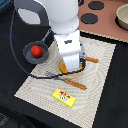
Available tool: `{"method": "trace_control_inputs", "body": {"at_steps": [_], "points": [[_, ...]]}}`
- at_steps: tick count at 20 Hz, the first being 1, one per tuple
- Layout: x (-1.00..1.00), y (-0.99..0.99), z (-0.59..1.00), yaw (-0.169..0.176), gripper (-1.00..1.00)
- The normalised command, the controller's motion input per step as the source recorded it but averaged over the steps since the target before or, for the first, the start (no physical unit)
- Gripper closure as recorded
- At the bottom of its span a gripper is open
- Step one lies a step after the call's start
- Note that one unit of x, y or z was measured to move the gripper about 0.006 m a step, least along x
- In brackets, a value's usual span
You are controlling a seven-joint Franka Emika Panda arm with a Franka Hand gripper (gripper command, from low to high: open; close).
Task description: Interact with the objects in diverse but meaningful ways.
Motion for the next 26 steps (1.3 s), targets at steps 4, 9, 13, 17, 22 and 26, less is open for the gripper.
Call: {"method": "trace_control_inputs", "body": {"at_steps": [4, 9, 13, 17, 22, 26], "points": [[0.4, -0.12, 0.01, 0.009, -1.0], [0.35, -0.12, 0.0, 0.007, -1.0], [0.34, -0.05, 0.0, 0.0, -1.0], [0.37, -0.01, 0.0, 0.0, -1.0], [0.41, 0.0, 0.0, 0.0, -1.0], [0.44, 0.0, 0.0, 0.0, -1.0]]}}
